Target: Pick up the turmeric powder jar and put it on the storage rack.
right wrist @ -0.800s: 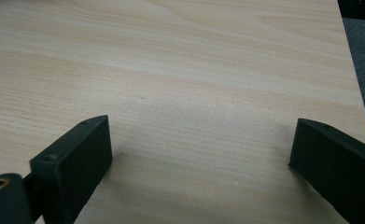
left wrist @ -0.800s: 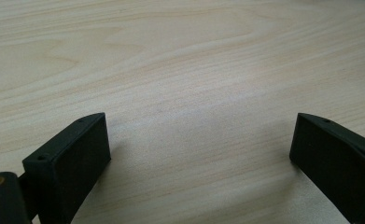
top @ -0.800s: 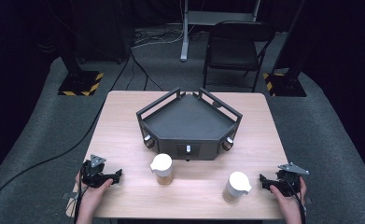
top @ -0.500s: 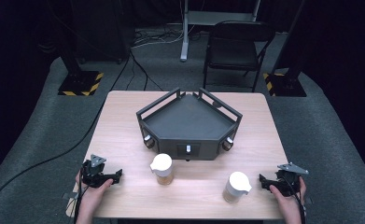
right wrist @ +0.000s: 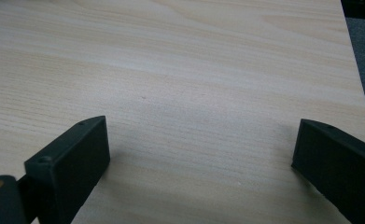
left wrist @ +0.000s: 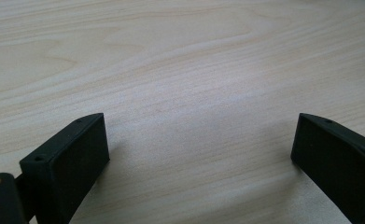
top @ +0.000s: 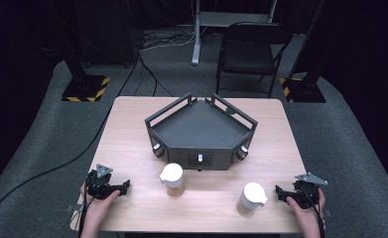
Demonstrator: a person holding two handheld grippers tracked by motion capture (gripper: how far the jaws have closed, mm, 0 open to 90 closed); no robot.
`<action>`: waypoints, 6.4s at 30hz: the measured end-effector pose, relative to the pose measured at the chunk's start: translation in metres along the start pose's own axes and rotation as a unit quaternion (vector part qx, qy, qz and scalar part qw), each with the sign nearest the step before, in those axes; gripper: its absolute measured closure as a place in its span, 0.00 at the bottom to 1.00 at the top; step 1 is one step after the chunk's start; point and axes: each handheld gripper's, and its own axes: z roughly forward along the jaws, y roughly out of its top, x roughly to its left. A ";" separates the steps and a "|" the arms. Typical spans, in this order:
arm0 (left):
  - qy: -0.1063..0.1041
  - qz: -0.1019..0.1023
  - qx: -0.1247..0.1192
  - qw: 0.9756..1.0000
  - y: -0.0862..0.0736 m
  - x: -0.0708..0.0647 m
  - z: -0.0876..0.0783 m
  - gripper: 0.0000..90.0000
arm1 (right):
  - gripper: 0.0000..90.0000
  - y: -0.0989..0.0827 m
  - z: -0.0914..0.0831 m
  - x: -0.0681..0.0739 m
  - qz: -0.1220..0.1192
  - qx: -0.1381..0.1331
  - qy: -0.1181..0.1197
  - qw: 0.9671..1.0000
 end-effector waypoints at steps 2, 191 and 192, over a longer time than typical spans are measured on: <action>0.000 0.000 0.000 1.000 0.000 0.000 0.000 0.04 | 0.03 0.000 0.000 0.000 0.000 0.000 0.000 1.000; -0.245 0.099 -0.150 0.953 0.028 -0.086 0.012 0.11 | 0.01 0.002 0.001 0.000 -0.001 0.003 0.002 1.000; -0.245 0.099 -0.150 0.953 0.028 -0.086 0.012 0.11 | 0.01 0.002 0.001 0.000 -0.001 0.003 0.002 1.000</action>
